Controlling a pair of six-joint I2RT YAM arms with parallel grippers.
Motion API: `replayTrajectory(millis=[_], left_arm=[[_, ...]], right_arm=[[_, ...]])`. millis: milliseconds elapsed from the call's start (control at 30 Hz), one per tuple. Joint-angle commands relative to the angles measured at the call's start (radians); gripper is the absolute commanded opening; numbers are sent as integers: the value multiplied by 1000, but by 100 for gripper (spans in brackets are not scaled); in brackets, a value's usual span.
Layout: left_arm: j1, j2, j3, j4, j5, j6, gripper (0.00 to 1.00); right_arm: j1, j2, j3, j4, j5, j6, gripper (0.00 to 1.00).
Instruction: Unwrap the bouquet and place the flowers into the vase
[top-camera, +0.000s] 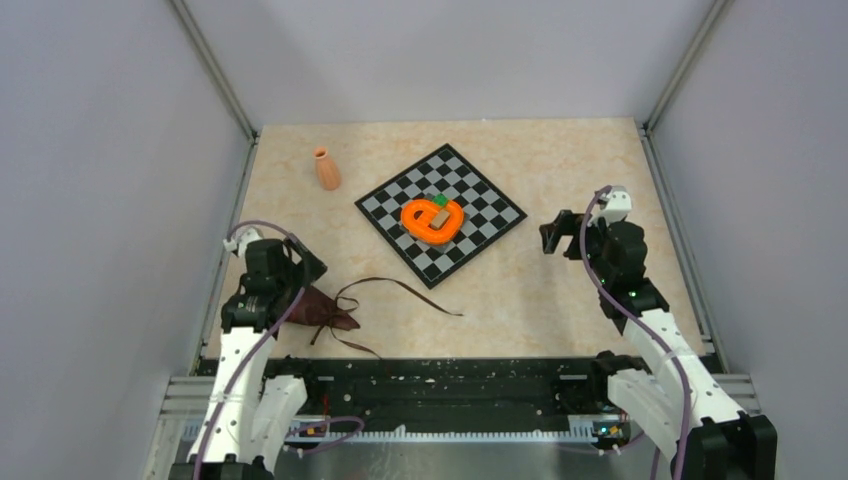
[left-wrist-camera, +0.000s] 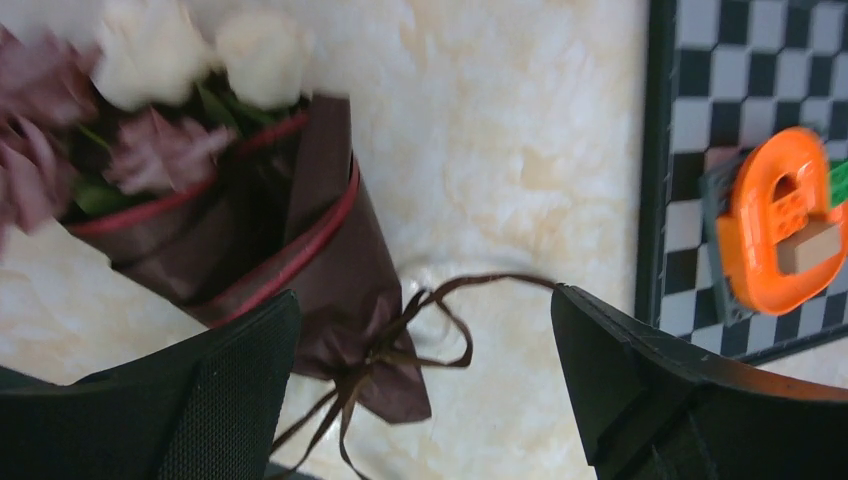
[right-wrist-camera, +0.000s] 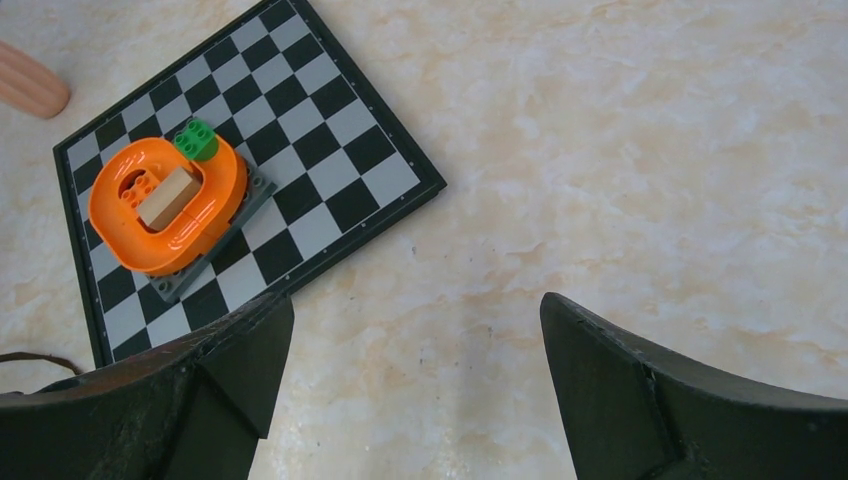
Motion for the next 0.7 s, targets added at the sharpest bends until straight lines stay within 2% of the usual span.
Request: replayTrajectory(millis=[0, 100, 300, 433, 667], left_arm=[[-41, 32, -69, -41, 108, -193, 99], [-71, 33, -103, -39, 46, -255, 99], [-71, 52, -177, -5, 40, -362, 99], [-71, 61, -185, -54, -33, -397, 99], [-71, 76, -182, -77, -117, -395, 99]], right_arm=[[-4, -21, 53, 3, 17, -7, 96], [-4, -17, 56, 2, 15, -4, 96], [-3, -5, 52, 20, -40, 1, 98], [-4, 3, 46, 49, -93, 6, 98], [-3, 19, 45, 39, -61, 17, 98]])
